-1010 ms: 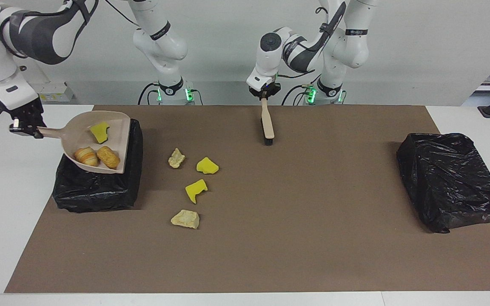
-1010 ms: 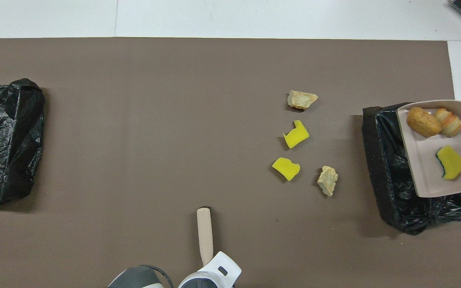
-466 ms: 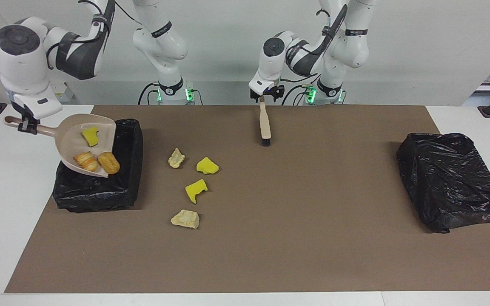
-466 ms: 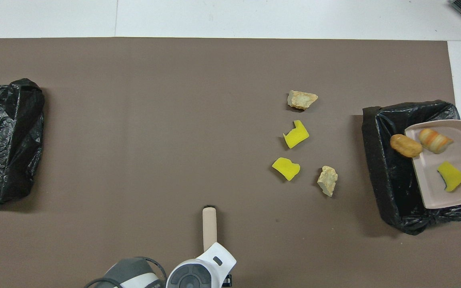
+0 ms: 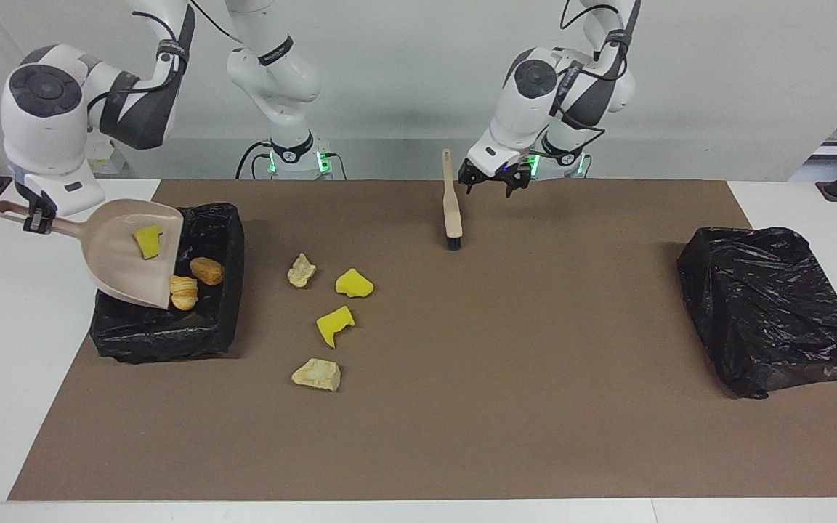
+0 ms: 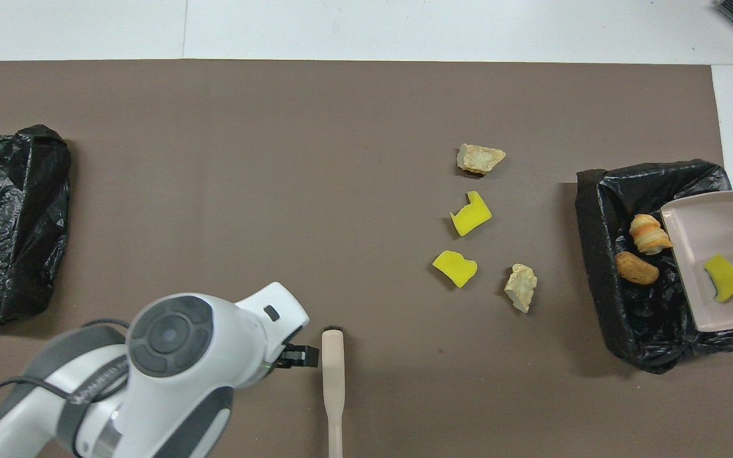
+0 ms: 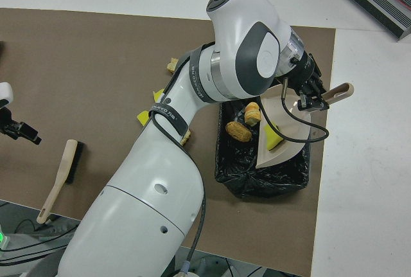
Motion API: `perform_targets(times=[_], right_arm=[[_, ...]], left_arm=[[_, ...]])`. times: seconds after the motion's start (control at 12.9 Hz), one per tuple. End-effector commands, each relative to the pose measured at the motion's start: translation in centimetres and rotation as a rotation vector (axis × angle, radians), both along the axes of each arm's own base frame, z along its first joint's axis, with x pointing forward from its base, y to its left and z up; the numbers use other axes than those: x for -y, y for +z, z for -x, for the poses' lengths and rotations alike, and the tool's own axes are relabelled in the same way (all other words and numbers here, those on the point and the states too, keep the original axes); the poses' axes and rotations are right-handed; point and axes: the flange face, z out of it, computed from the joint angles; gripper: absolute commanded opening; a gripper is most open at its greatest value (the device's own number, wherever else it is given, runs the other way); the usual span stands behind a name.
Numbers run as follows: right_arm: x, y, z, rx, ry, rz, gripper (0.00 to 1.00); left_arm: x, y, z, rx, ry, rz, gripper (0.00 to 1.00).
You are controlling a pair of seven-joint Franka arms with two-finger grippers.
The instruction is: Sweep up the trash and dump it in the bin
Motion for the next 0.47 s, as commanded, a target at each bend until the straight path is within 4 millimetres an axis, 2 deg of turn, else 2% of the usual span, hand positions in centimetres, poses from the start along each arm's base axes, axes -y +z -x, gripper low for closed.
perform_targets(times=[0.0,0.08,0.23,0.39], right_arm=[[-1.2,2.4,-0.5,-0.037,0.095,0.068,0.00],[-2.4,2.9,-1.1,-0.057,0.142,0.142,0.00],[-2.5,3.2,-1.1,-0.068,0.153,0.182,0.00],[-3.1,3.4,-0.8,-0.079,0.150,0.181,0.00]], left_arm=[[-5.0,3.6,-5.8,0.056,-0.104,0.009,1.00],[-6.9,5.3,-7.8,0.084,-0.116,0.020,1.00],[-11.9,8.2,-12.0,0.103,-0.109,0.016,1.00],[-17.2,9.7,-14.2,0.092,-0.116,-0.062,1.00]])
